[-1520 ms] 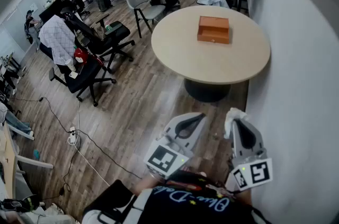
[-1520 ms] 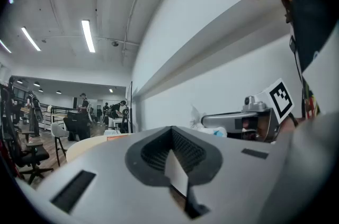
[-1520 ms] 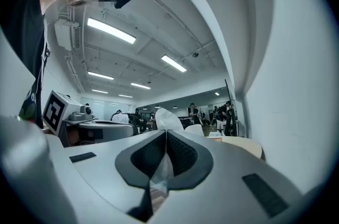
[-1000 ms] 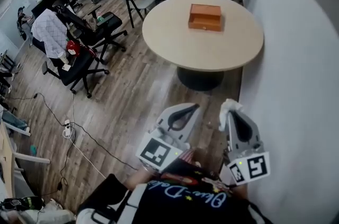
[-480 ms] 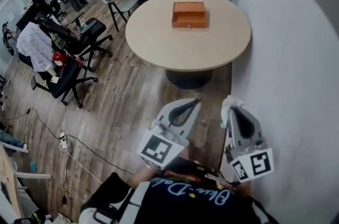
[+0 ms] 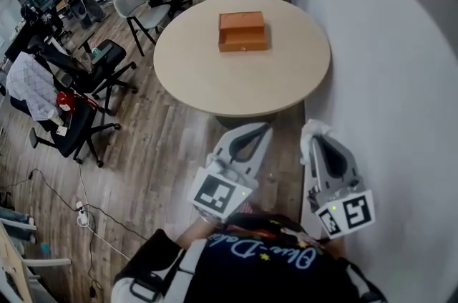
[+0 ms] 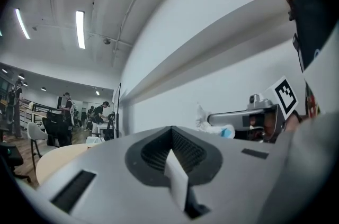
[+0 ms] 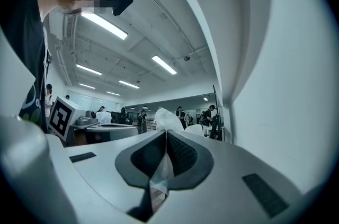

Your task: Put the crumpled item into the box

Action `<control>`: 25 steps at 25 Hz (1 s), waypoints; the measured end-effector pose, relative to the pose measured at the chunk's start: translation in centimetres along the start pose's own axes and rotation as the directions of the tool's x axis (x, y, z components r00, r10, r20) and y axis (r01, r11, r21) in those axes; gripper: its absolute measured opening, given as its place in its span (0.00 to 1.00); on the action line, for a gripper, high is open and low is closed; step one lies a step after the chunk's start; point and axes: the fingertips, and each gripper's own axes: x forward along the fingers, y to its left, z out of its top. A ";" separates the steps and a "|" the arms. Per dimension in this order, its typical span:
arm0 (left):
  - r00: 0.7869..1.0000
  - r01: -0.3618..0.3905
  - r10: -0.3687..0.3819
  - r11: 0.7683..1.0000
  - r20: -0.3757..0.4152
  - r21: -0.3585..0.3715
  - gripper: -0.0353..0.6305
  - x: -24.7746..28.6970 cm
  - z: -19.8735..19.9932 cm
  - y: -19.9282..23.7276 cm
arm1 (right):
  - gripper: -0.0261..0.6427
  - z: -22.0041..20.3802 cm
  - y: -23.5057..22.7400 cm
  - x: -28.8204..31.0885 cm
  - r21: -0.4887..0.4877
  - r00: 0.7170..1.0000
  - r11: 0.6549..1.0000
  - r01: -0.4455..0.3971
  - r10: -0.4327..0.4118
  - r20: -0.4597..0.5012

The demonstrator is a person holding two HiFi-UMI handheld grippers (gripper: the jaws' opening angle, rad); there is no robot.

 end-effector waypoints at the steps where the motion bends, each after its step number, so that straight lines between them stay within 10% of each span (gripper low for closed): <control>1: 1.000 -0.002 0.002 1.000 0.001 0.000 0.04 0.2 0.0 0.7 | 0.05 -0.1 -0.2 0.8 -0.001 1.000 1.000 -0.001 0.001 -0.005; 25: 0.999 -0.032 0.032 0.999 0.001 -0.024 0.04 2.4 -3.1 16.3 | 0.05 -2.7 0.6 17.1 -0.016 0.999 1.000 -0.020 0.020 -0.044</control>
